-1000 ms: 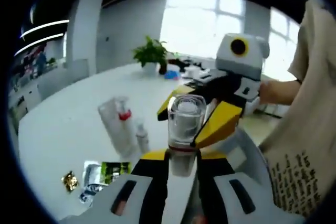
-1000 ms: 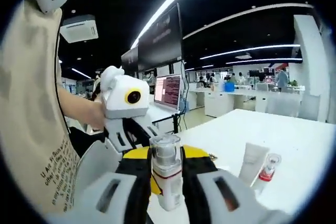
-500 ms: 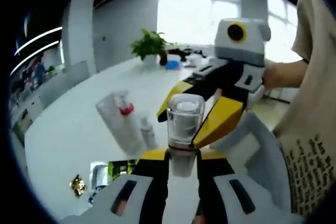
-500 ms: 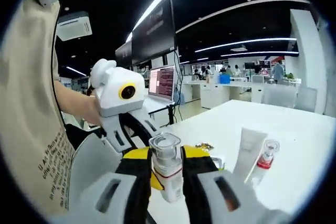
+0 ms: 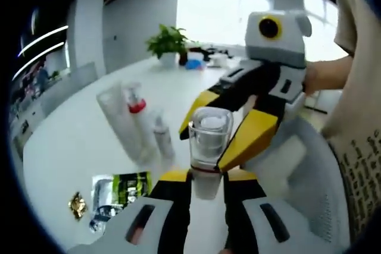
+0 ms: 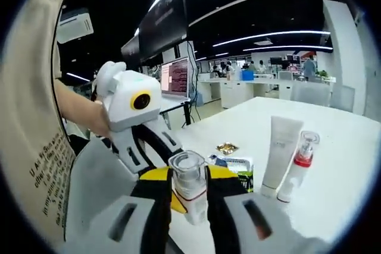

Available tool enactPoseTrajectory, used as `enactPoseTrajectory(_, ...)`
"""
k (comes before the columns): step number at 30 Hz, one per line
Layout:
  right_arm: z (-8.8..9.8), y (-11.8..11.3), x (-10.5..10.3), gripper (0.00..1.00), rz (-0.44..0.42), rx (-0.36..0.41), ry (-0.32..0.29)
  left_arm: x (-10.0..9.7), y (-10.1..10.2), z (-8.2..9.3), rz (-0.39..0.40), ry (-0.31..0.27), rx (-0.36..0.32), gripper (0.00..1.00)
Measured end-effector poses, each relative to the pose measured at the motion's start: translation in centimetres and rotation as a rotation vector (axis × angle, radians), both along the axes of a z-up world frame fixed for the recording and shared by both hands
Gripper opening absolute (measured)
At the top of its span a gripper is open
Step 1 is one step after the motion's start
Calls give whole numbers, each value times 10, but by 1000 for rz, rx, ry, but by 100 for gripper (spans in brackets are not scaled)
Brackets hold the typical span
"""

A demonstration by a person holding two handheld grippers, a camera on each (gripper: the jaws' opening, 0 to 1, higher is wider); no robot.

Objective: Arrange the skincare products in the storage area until every visible bottle or jar stands upright without overlapping.

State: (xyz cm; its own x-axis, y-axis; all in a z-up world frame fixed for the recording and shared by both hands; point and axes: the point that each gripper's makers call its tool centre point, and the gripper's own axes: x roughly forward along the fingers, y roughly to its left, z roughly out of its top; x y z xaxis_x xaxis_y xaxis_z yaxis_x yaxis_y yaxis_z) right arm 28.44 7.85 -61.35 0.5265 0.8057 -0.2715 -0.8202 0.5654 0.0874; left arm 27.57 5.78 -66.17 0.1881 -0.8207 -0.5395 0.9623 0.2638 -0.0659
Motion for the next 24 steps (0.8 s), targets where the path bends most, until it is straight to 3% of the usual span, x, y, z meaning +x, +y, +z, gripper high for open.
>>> enactPoseTrajectory(12,-36,-4,6,21,8,-75,40,3,-4,-31,23,61,19,17)
enactPoseTrajectory(24,-59,-6,5,21,14,-114,72,4,-4,-53,11,67,62,17)
